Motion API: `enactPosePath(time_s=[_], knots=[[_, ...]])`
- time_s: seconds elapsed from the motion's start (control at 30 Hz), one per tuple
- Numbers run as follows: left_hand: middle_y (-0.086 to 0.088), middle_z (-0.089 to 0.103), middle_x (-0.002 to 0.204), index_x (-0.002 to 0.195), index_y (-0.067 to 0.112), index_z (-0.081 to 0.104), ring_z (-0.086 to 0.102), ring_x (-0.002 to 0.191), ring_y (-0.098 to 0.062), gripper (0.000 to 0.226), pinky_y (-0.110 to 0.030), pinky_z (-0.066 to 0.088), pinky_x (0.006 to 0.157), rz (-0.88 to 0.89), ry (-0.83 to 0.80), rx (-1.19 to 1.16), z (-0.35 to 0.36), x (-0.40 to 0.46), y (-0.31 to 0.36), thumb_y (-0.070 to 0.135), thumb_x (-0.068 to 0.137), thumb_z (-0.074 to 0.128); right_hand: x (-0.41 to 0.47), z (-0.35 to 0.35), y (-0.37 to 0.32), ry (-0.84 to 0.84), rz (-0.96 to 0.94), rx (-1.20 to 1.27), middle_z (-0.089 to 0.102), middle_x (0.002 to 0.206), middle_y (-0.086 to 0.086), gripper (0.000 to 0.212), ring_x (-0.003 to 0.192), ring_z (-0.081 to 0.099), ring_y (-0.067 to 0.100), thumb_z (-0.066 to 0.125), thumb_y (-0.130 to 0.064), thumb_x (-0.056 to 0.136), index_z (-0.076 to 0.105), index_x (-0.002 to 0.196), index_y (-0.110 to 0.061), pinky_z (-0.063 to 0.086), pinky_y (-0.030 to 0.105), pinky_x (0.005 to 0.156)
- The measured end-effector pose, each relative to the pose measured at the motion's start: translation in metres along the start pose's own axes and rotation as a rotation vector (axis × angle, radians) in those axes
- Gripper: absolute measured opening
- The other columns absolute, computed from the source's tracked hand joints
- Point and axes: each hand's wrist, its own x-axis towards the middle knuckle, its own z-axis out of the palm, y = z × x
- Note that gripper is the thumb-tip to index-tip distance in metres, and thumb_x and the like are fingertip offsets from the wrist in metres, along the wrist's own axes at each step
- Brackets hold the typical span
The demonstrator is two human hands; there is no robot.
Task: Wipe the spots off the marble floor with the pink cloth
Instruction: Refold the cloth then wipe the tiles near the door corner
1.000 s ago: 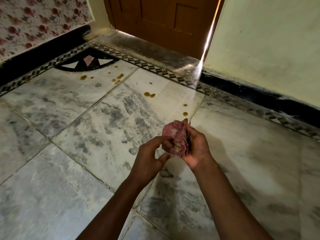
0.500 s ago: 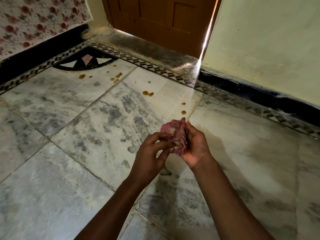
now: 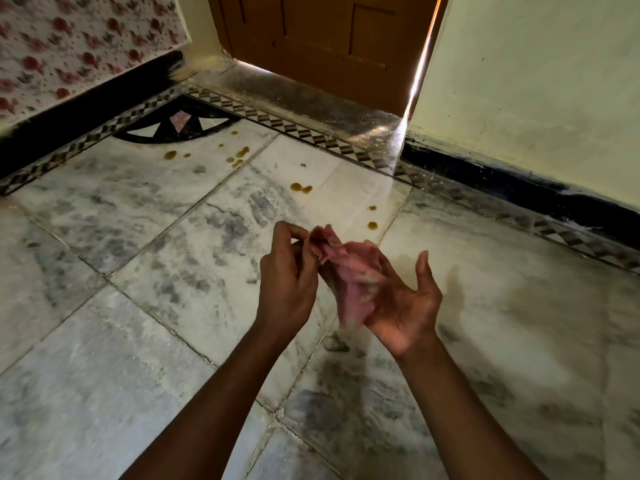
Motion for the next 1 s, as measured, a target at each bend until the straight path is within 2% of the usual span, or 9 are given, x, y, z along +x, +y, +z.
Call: enactPosePath(time_s=[0.13, 0.2, 0.33, 0.43, 0.53, 0.63, 0.73, 0.87, 1.0], knots=[[0.010, 0.067, 0.075, 0.112, 0.007, 0.052, 0.063, 0.058, -0.002, 0.006, -0.011, 0.041, 0.052, 0.196, -0.069, 0.008, -0.014, 0.019, 0.038, 0.014, 0.111, 0.051, -0.003, 0.009, -0.001, -0.053, -0.013, -0.139, 0.048, 0.163, 0.024, 0.096, 0.152, 0.049, 0.043, 0.071, -0.078, 0.081, 0.060, 0.154, -0.016, 0.034, 0.064, 0.126], [0.013, 0.070, 0.082, 0.112, 0.008, 0.055, 0.070, 0.068, 0.001, 0.007, -0.011, 0.046, 0.056, 0.259, -0.134, 0.039, -0.020, 0.027, 0.054, 0.015, 0.111, 0.053, -0.001, 0.021, -0.001, -0.092, -0.037, -0.251, 0.059, 0.153, 0.023, 0.100, 0.137, 0.062, 0.042, 0.086, -0.072, 0.072, 0.063, 0.151, -0.016, 0.043, 0.064, 0.117], [0.009, 0.077, 0.081, 0.109, 0.012, 0.057, 0.075, 0.071, -0.003, 0.006, -0.019, 0.053, 0.056, 0.212, -0.200, 0.006, -0.025, 0.038, 0.071, 0.018, 0.110, 0.056, 0.005, 0.039, -0.013, -0.368, -0.028, -0.554, 0.045, 0.165, 0.022, 0.141, 0.155, 0.039, 0.048, 0.104, -0.055, 0.053, 0.033, 0.168, -0.015, 0.028, 0.073, 0.123], [0.008, 0.078, 0.074, 0.105, 0.011, 0.058, 0.077, 0.067, -0.007, 0.011, -0.025, 0.054, 0.054, 0.115, -0.103, 0.005, -0.029, 0.047, 0.074, 0.021, 0.108, 0.059, 0.006, 0.046, -0.013, -0.461, 0.032, -0.679, 0.049, 0.160, 0.031, 0.140, 0.149, 0.048, 0.051, 0.106, -0.047, 0.055, 0.032, 0.167, -0.008, 0.040, 0.065, 0.122], [-0.005, 0.078, 0.071, 0.103, 0.015, 0.059, 0.074, 0.063, -0.029, 0.012, -0.049, 0.054, 0.049, -0.065, -0.016, 0.050, -0.032, 0.056, 0.068, 0.027, 0.107, 0.060, 0.004, 0.041, -0.003, -0.395, 0.045, -0.643, 0.069, 0.142, 0.023, 0.124, 0.129, 0.069, 0.038, 0.108, -0.039, 0.054, 0.049, 0.158, -0.008, 0.058, 0.050, 0.107], [0.001, 0.075, 0.063, 0.102, 0.019, 0.060, 0.070, 0.055, -0.017, 0.010, -0.034, 0.046, 0.049, -0.125, 0.055, 0.118, -0.037, 0.055, 0.060, 0.027, 0.106, 0.061, 0.003, 0.033, 0.009, -0.210, 0.040, -0.618, 0.075, 0.118, 0.020, 0.099, 0.099, 0.078, 0.033, 0.108, -0.051, 0.049, 0.073, 0.130, -0.005, 0.067, 0.047, 0.082], [0.003, 0.077, 0.074, 0.098, 0.024, 0.058, 0.075, 0.080, -0.018, 0.010, -0.037, 0.057, 0.061, -0.074, 0.030, 0.215, -0.040, 0.051, 0.054, 0.032, 0.104, 0.062, 0.003, 0.030, 0.025, -0.051, 0.143, -0.451, 0.072, 0.098, 0.022, 0.086, 0.081, 0.076, 0.037, 0.105, -0.063, 0.047, 0.080, 0.100, 0.000, 0.064, 0.043, 0.063], [0.000, 0.070, 0.085, 0.095, 0.016, 0.059, 0.068, 0.085, -0.015, 0.012, -0.034, 0.058, 0.065, -0.083, 0.011, 0.386, -0.040, 0.052, 0.051, 0.026, 0.099, 0.063, 0.006, 0.025, 0.040, 0.077, 0.282, -0.291, 0.069, 0.115, 0.029, 0.103, 0.091, 0.075, 0.038, 0.085, -0.079, 0.066, 0.076, 0.116, 0.010, 0.067, 0.043, 0.075], [-0.005, 0.048, 0.061, 0.071, 0.003, 0.047, 0.053, 0.059, -0.020, 0.029, -0.019, 0.032, 0.040, -0.209, -0.019, 0.517, -0.042, 0.058, 0.038, 0.017, 0.095, 0.058, 0.005, 0.028, 0.054, -0.009, 0.349, -0.203, 0.068, 0.145, 0.021, 0.113, 0.131, 0.068, 0.037, 0.090, -0.078, 0.061, 0.067, 0.145, -0.005, 0.055, 0.051, 0.112]])
